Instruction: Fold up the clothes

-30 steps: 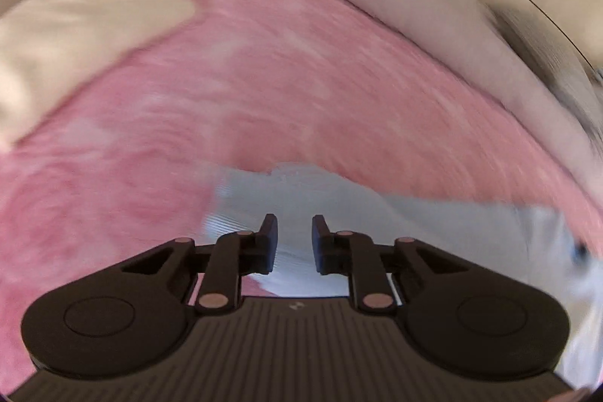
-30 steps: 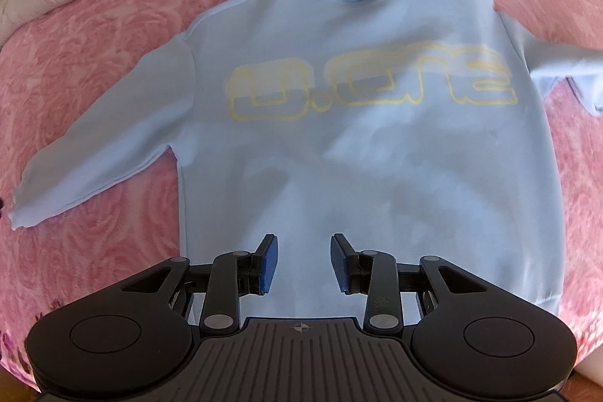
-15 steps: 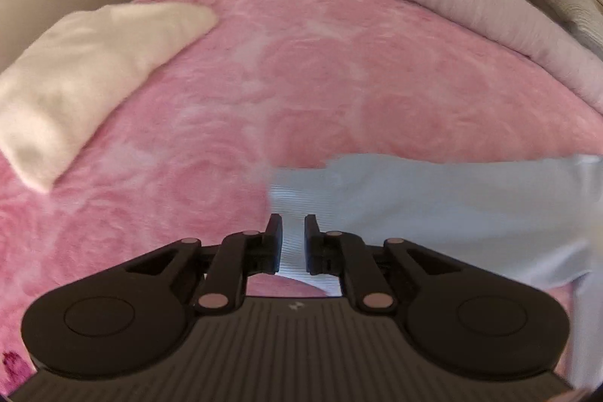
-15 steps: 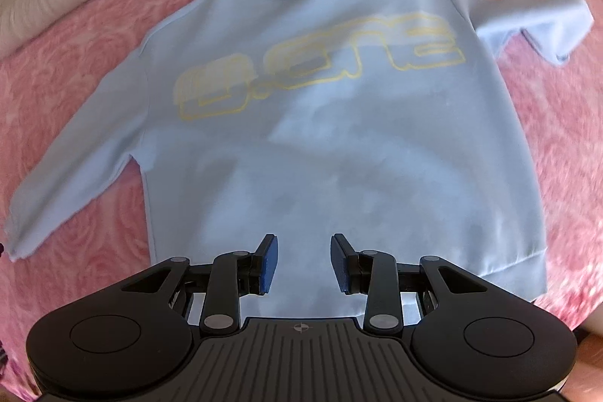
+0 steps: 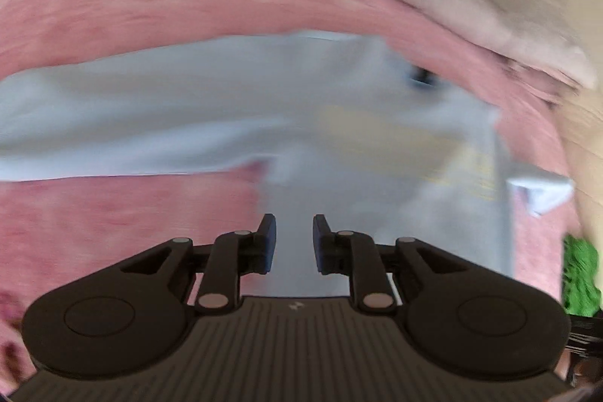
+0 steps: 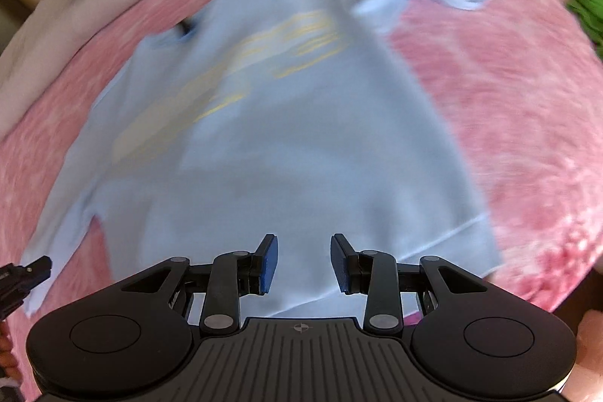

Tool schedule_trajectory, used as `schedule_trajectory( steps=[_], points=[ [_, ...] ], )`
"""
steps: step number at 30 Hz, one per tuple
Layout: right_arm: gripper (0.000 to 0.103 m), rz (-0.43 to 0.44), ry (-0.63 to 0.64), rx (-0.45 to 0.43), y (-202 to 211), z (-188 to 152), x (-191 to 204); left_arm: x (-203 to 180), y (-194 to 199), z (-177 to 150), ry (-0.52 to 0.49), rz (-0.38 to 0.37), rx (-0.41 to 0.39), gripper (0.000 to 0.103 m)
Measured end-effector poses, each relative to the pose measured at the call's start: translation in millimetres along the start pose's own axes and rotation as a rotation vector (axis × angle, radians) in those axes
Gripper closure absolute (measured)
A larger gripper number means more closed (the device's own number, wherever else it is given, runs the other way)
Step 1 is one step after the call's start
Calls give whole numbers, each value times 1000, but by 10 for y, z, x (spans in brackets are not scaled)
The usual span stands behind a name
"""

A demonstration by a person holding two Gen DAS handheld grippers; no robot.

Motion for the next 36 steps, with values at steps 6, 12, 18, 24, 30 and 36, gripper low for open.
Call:
schedule_trajectory(
  steps=[6, 12, 18, 24, 30, 36],
  points=[
    [68, -4, -110, -50, -35, 715, -1168, -938, -305, 9, -56, 21, -21, 84],
    [68, 132, -305, -159, -213, 1626, -2327, -1840, -803, -30, -10, 31, -15, 84],
    [68, 270, -348, -227, -530, 2424, -2771, -2493, -1127, 160, -37, -7, -18, 84],
    [68, 365, -377, -246, -1016, 2957, -2742, -2575, -1229, 353, -44, 59, -33, 84],
    [68, 387, -313, -235, -1430, 3220, -2520, -2591, -1344, 459, -31, 72, -22, 84],
    [100, 332, -123, -489, -640, 3111, -2406, -2687, -1456, 556, -44, 55, -6, 84]
  ],
)
Point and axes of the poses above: each gripper's, at about its wrist camera, not at the fingertips, and y roughly against the way its jaws point, x to its left, z to its top, the point moved 2 cm from there along -y, roughly the way its jaws point, and after that the axes turned 9 degrees about -y, right-handed, at the moved point
